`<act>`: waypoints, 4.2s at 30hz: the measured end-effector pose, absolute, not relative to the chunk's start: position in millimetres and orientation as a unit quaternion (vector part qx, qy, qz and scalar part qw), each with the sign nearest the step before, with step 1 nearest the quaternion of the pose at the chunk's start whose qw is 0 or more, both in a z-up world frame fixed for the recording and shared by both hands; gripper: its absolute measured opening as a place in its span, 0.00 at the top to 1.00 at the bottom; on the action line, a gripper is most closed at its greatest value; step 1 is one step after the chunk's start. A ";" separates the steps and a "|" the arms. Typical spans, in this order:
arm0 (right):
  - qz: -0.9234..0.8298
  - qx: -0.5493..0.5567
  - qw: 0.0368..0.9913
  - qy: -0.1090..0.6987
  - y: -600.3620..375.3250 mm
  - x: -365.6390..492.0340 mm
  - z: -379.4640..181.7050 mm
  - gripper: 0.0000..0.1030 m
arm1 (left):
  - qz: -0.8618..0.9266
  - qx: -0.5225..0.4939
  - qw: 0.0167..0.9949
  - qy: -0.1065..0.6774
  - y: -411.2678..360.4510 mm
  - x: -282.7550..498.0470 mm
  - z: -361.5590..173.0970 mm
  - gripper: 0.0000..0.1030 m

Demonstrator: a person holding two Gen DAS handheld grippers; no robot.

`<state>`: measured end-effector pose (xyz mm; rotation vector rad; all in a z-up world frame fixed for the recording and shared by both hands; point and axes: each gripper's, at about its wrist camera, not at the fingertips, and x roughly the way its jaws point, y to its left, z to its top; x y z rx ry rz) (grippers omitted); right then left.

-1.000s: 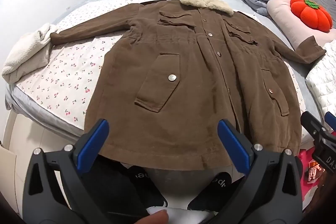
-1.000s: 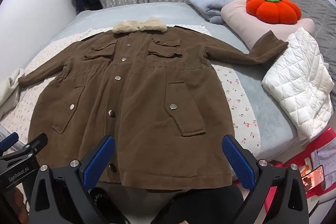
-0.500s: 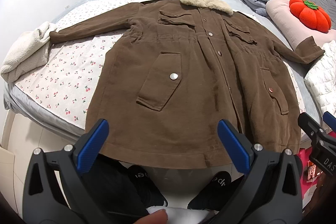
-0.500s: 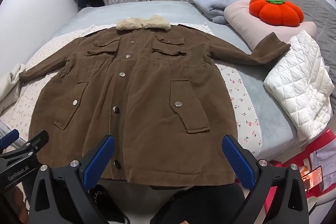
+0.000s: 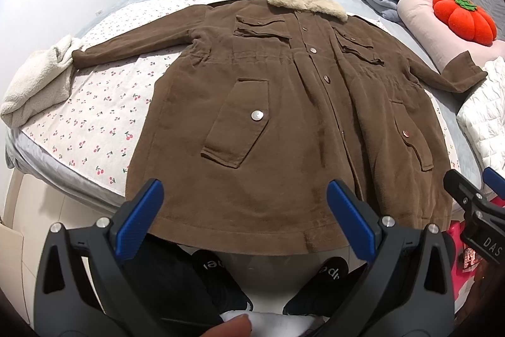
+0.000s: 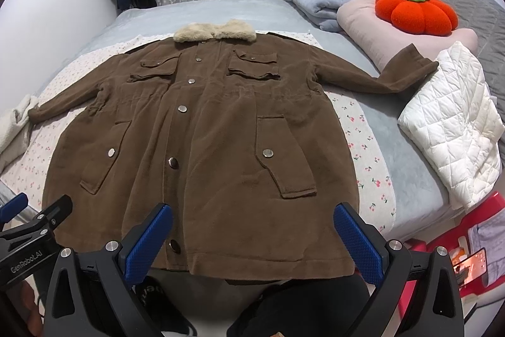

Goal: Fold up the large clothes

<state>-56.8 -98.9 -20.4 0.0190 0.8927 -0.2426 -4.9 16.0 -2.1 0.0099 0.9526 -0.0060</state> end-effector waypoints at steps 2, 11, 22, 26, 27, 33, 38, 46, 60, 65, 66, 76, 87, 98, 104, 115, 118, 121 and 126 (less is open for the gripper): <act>-0.117 0.009 0.895 0.431 -99.1 -56.4 -21.2 0.00 | -0.003 0.005 0.889 0.458 15.4 -4.8 -2.2 0.00; -0.118 0.010 0.894 0.432 -99.4 -56.4 -22.4 0.00 | -0.002 0.004 0.889 0.458 14.9 -4.8 -2.1 0.00; -0.118 0.010 0.894 0.432 -99.1 -55.8 -23.0 0.00 | -0.002 0.004 0.889 0.458 13.8 -4.7 -2.1 0.00; -0.118 0.010 0.894 0.433 -99.0 -55.6 -22.9 0.00 | -0.002 0.004 0.889 0.458 14.5 -4.8 -2.2 0.00; -0.118 0.010 0.894 0.433 -99.0 -55.6 -22.9 0.00 | -0.002 0.004 0.889 0.458 14.0 -4.7 -2.3 0.00; -0.118 0.010 0.894 0.432 -99.0 -55.9 -23.3 0.00 | -0.002 0.004 0.889 0.458 14.0 -4.8 -2.2 0.00; -0.118 0.010 0.893 0.433 -99.1 -55.7 -23.2 0.00 | -0.002 0.004 0.889 0.458 14.5 -4.7 -2.2 0.00; -0.118 0.011 0.893 0.433 -99.6 -56.0 -23.6 0.00 | -0.002 0.003 0.888 0.460 15.3 -5.5 -3.9 0.00; -0.127 0.021 0.893 0.432 -114.7 -53.1 -26.6 0.00 | -0.019 -0.024 0.876 0.481 26.5 2.0 -17.7 0.00; -0.119 0.040 0.904 0.408 -142.2 -55.7 -16.8 0.00 | -0.072 -0.056 0.865 0.493 45.5 14.7 -21.3 0.00; -0.116 0.049 0.906 0.405 -150.3 -56.1 -15.4 0.00 | -0.088 -0.052 0.862 0.496 49.0 18.6 -20.9 0.00; -0.102 0.136 0.872 0.459 -240.4 -55.0 -49.0 0.00 | -0.076 -0.143 0.836 0.524 151.9 49.2 -45.3 0.00; 0.012 0.278 0.816 0.506 -264.6 -55.8 -128.7 0.00 | -0.173 -0.271 0.762 0.562 182.4 43.8 -111.1 0.21; -0.017 0.276 0.851 0.447 -271.0 -91.2 -96.7 0.91 | -0.149 -0.245 0.820 0.496 194.8 22.2 -40.4 0.87; -0.085 0.249 0.859 0.440 -297.6 -113.3 -70.1 0.92 | -0.072 -0.166 0.820 0.543 200.1 24.0 -74.3 0.87; -0.191 0.162 0.811 0.528 -301.3 -79.5 -110.5 0.48 | 0.021 -0.092 0.849 0.520 195.5 44.8 -66.3 0.26; -0.165 0.167 0.837 0.494 -305.1 -62.8 -83.0 0.27 | -0.003 -0.101 0.873 0.478 196.2 73.3 -41.9 0.20; -0.123 0.180 0.857 0.467 -306.1 -18.5 -69.6 0.26 | -0.026 -0.106 0.878 0.466 189.9 111.9 -41.0 0.20; -0.079 0.200 0.860 0.462 -306.7 82.6 -85.0 0.26 | -0.032 -0.108 0.884 0.454 160.2 194.4 -55.2 0.20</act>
